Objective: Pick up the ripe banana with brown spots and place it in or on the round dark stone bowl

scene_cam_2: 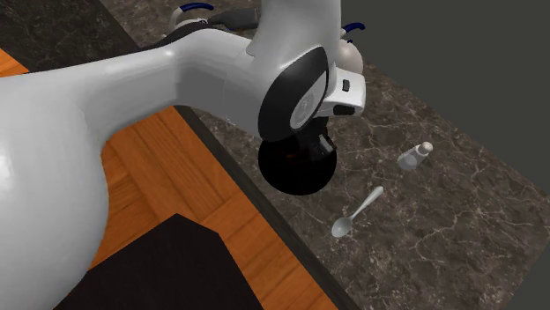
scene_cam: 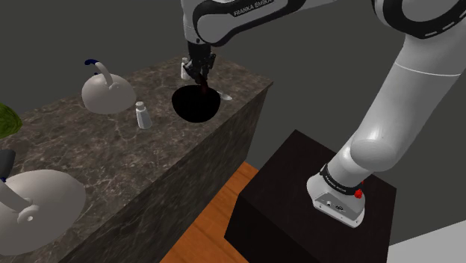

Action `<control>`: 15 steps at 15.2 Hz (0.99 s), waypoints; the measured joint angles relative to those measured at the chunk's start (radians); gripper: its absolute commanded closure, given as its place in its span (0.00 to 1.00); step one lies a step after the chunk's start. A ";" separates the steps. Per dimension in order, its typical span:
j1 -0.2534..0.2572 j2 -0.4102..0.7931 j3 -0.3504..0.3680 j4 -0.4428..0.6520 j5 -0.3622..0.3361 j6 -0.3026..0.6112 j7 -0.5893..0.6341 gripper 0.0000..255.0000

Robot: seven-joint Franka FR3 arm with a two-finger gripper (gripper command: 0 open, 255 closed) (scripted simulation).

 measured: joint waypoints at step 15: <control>0.005 0.064 -0.014 -0.068 -0.049 0.133 0.045 1.00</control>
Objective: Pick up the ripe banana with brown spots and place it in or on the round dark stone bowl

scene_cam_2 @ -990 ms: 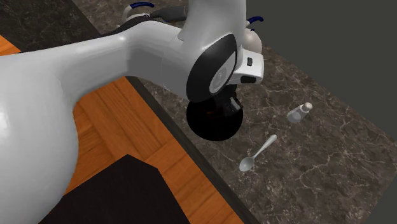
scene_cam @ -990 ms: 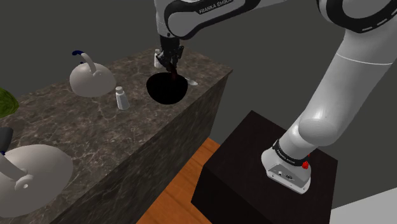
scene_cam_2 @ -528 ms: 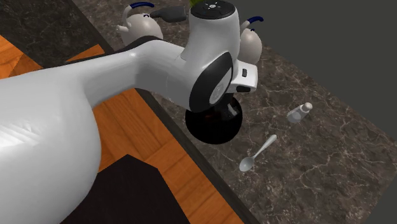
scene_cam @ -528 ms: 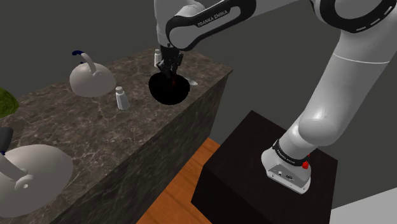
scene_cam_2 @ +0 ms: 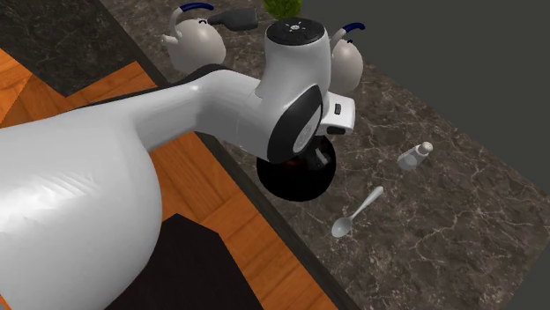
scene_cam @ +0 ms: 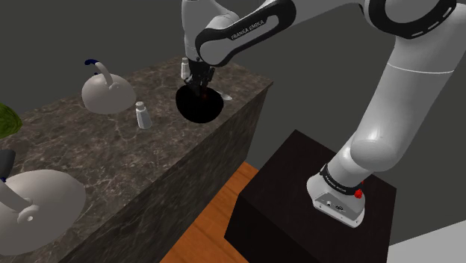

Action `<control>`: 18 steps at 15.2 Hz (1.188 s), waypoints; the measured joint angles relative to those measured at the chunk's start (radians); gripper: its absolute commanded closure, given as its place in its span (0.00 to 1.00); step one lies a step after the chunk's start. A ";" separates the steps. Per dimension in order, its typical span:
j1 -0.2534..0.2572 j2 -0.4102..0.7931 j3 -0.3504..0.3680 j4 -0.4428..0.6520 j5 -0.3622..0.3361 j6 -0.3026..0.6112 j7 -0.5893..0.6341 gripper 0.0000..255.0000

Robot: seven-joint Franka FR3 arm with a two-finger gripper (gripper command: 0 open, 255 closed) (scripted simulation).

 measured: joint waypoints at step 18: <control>0.004 -0.057 0.018 0.042 0.041 -0.104 -0.024 0.00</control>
